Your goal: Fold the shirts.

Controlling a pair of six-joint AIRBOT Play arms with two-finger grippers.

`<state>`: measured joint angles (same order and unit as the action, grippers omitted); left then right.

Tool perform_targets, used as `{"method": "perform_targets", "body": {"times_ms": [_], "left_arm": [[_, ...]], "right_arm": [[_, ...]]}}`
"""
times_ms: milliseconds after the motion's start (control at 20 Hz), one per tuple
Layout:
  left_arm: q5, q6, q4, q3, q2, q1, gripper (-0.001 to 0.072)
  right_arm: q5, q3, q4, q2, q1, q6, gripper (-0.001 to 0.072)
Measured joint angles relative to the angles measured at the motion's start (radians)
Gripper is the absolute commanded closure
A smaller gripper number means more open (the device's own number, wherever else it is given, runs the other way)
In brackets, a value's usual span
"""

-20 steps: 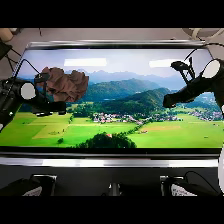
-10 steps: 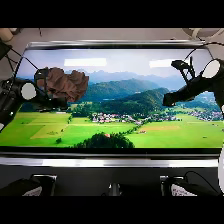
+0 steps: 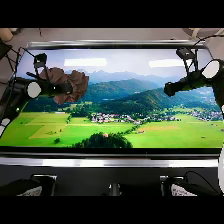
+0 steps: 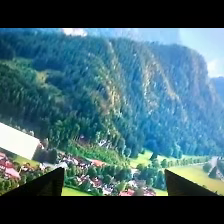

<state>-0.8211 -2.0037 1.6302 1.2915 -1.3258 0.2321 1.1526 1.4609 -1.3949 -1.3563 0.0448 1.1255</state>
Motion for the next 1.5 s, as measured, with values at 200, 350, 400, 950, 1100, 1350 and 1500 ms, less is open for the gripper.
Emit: {"method": "perform_targets", "body": {"times_ms": [200, 350, 400, 950, 1100, 1350, 1500], "left_arm": [[-0.021, 0.008, -0.058, 0.238, -0.253, -0.142, 0.0026], [-0.147, 0.028, -0.159, 0.434, -0.474, -0.232, 0.0025], [-0.169, 0.032, -0.199, 0.475, -0.529, -0.249, 0.0025], [-0.154, 0.173, -0.497, 0.609, -0.732, -0.267, 0.0684], [-0.159, 0.341, -0.539, 0.655, -0.611, -0.251, 0.0684], [-0.202, 0.558, -0.544, 0.682, -0.248, -0.162, 0.0683], [-0.29, 0.611, -0.523, 0.686, -0.091, -0.062, 0.0684]], "right_arm": [[-0.034, 0.0, -0.002, -0.001, 0.0, -0.019, 0.0061], [0.006, 0.0, -0.002, -0.001, 0.0, -0.026, 0.0061], [0.021, 0.0, -0.002, -0.001, 0.0, -0.028, 0.0061], [0.067, 0.003, -0.003, 0.006, 0.0, -0.06, 0.006], [0.054, 0.03, -0.036, 0.044, 0.0, -0.099, 0.006], [0.057, 0.122, -0.073, 0.201, 0.0, -0.12, 0.0061], [0.118, 0.145, -0.078, 0.333, 0.0, -0.082, 0.0061]]}}
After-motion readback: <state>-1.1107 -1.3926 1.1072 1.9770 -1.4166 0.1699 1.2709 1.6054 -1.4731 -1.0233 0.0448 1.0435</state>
